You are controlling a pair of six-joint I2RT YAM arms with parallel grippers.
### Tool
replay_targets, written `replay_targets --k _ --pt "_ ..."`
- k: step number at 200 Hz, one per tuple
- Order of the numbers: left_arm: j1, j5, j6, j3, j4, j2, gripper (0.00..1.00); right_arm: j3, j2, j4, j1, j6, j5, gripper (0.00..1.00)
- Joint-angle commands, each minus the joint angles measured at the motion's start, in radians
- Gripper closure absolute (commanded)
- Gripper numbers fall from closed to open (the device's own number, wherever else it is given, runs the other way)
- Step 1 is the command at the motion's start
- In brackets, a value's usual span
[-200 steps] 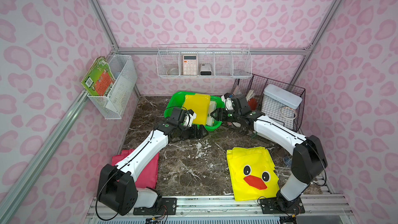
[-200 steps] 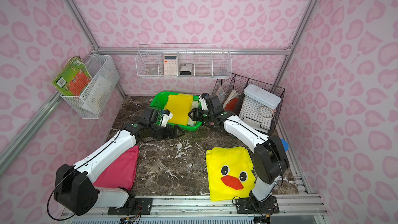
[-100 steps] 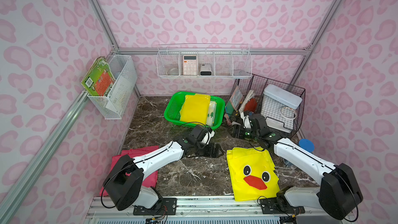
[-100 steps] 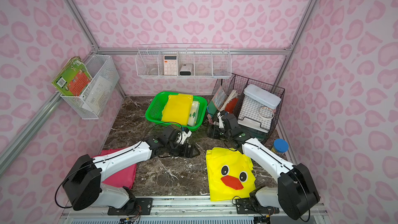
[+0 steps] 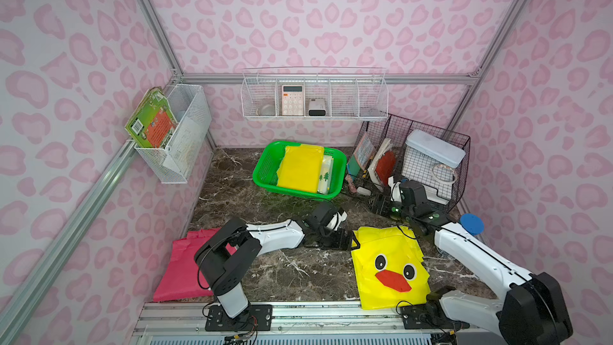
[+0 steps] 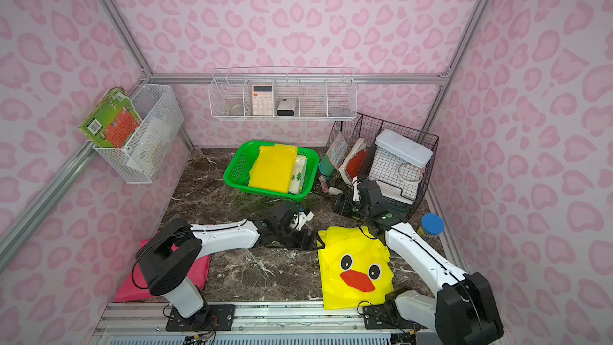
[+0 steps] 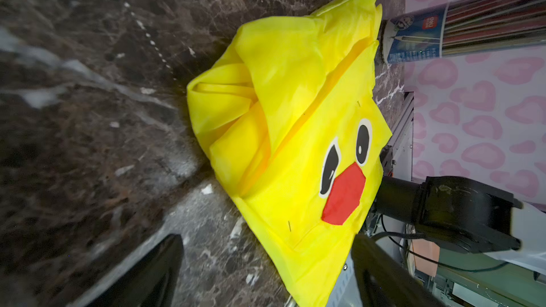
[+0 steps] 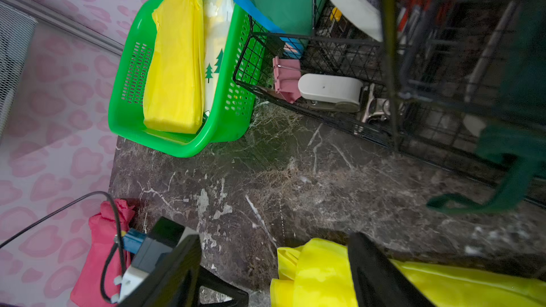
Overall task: Put the folded raincoat in the basket
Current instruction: Move the raincoat to the center of the board.
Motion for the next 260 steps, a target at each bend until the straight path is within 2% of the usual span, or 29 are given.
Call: replay_targets --k 1,56,76,89,112,134,181,222,260 --pt "-0.001 0.05 0.008 0.027 0.053 0.033 0.09 0.006 0.0 -0.022 -0.008 -0.02 -0.001 0.2" --pt "-0.002 0.106 0.023 0.108 0.029 0.145 0.16 0.036 -0.002 -0.048 -0.036 -0.046 0.0 0.2" --pt "0.0 0.122 0.026 0.124 0.027 0.174 0.23 0.041 -0.008 -0.052 -0.048 -0.053 -0.001 0.2" --pt "0.002 0.129 0.024 0.125 0.035 0.185 0.35 0.04 -0.013 -0.051 -0.052 -0.056 0.001 0.2" --pt "0.015 0.134 0.01 0.117 0.056 0.193 0.72 0.04 -0.017 -0.049 -0.057 -0.061 -0.003 0.2" --pt "0.039 0.129 0.004 0.105 0.064 0.182 1.0 0.042 -0.009 -0.045 -0.056 -0.066 -0.024 0.21" --pt "0.132 0.137 0.055 0.086 -0.013 0.11 1.0 0.052 0.019 -0.037 -0.025 -0.09 -0.059 0.21" --pt "0.227 0.16 0.205 0.082 -0.25 0.025 1.0 0.066 0.08 -0.076 0.102 -0.131 -0.003 0.21" --pt "0.309 0.181 0.297 0.071 -0.389 -0.001 1.0 0.005 0.117 -0.052 0.114 -0.105 0.017 0.22"
